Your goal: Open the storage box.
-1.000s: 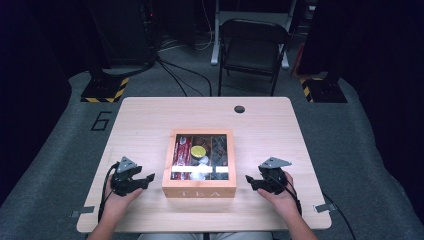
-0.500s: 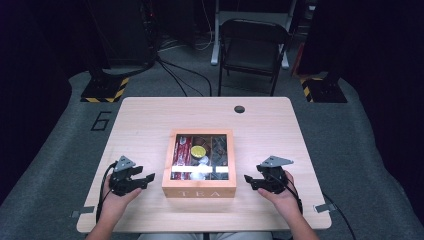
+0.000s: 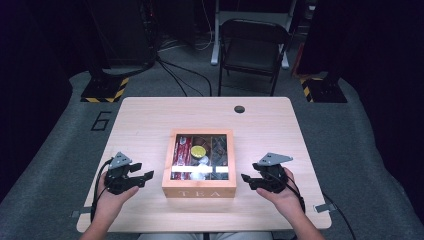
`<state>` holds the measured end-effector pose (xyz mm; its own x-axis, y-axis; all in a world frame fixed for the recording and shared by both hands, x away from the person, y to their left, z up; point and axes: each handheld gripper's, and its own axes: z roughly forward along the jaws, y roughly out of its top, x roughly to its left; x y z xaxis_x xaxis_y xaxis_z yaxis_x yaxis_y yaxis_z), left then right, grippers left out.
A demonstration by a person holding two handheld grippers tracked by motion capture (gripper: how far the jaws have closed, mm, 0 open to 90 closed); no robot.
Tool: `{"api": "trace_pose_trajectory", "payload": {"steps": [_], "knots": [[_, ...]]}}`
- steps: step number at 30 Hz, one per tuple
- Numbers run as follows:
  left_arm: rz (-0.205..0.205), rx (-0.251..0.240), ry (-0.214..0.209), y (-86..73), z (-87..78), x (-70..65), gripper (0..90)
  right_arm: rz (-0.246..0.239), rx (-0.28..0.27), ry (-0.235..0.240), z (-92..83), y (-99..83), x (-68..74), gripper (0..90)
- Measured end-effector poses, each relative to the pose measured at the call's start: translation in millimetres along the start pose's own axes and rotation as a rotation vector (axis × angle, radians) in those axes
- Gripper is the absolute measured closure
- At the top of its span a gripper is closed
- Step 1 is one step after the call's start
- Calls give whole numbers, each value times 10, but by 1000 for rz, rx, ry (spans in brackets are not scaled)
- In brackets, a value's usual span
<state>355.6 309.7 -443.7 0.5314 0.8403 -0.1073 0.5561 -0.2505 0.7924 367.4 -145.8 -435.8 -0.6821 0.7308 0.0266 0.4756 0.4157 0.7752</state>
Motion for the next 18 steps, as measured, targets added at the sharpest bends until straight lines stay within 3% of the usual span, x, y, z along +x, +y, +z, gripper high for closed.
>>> {"api": "trace_pose_trajectory", "payload": {"steps": [9,15,18], "knots": [[54,-18,-38,54,-151,-164,407,-20,-37,37,-109,47,176,431],[52,-27,-72,-51,-141,-285,412,-39,-41,55,-101,24,286,459],[82,-21,-95,-122,-104,-344,435,-41,-30,71,-55,-18,320,475]]}}
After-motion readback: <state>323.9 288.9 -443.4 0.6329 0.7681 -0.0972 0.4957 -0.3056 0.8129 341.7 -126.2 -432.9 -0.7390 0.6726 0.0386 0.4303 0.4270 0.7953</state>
